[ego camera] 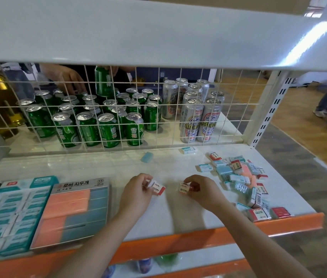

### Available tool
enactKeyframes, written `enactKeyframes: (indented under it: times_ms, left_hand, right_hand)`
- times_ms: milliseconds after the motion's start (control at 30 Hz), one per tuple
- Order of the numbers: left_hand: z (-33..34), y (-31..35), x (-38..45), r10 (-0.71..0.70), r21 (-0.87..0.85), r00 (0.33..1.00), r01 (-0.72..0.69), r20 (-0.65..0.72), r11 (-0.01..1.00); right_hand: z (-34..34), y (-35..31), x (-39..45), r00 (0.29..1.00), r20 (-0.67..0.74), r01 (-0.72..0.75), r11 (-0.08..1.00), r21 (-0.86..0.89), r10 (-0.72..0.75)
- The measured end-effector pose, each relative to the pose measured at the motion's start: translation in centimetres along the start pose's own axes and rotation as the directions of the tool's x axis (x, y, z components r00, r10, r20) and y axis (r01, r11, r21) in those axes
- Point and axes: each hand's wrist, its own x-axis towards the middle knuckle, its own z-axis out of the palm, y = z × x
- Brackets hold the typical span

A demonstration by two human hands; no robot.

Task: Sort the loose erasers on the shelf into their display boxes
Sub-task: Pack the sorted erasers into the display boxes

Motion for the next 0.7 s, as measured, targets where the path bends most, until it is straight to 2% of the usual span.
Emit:
enactKeyframes:
  times_ms: [133, 300, 367, 500, 633, 700]
  left_hand:
    - [-0.6, -0.3, -0.7, -0.013, 0.112, 1.000, 0.011, 0.021, 0.994]
    - [-0.7, -0.1, -1.1, 0.069, 0.292, 0.995, -0.087, 0.072, 0.952]
    - [-0.8, 0.1, -1.2, 0.052, 0.217, 0.997, -0.061, 0.049, 0.974]
    - [-1.8, 0.6, -1.3, -0.023, -0.049, 0.999, 0.025, 0.029, 0.999]
    - [-3.7, 1.1, -1.6, -0.032, -0.297, 0.999, 0.042, 0.039, 0.954]
    - [-4.8, 1.1, -2.1, -0.015, -0.353, 0.998, 0.035, 0.058, 0.935]
  right_hand:
    - [0.3, -0.2, -0.5, 0.997, -0.051, -0.052, 0.998, 0.040, 0.054]
    - [0.8, -0.6, -1.2, 0.995, -0.079, -0.053, 0.998, 0.027, 0.055]
    - [0.9, -0.9, -1.4, 0.993, -0.097, -0.056, 0.996, 0.071, 0.062]
    - [0.4, -2.0, -2.0, 0.992, -0.126, 0.010, 0.982, 0.189, 0.014]
    - [-0.4, -3.6, -3.1, 0.988, -0.156, 0.072, 0.941, 0.332, -0.020]
    - [-0.5, -4.4, -3.7, 0.989, -0.147, 0.082, 0.925, 0.372, -0.029]
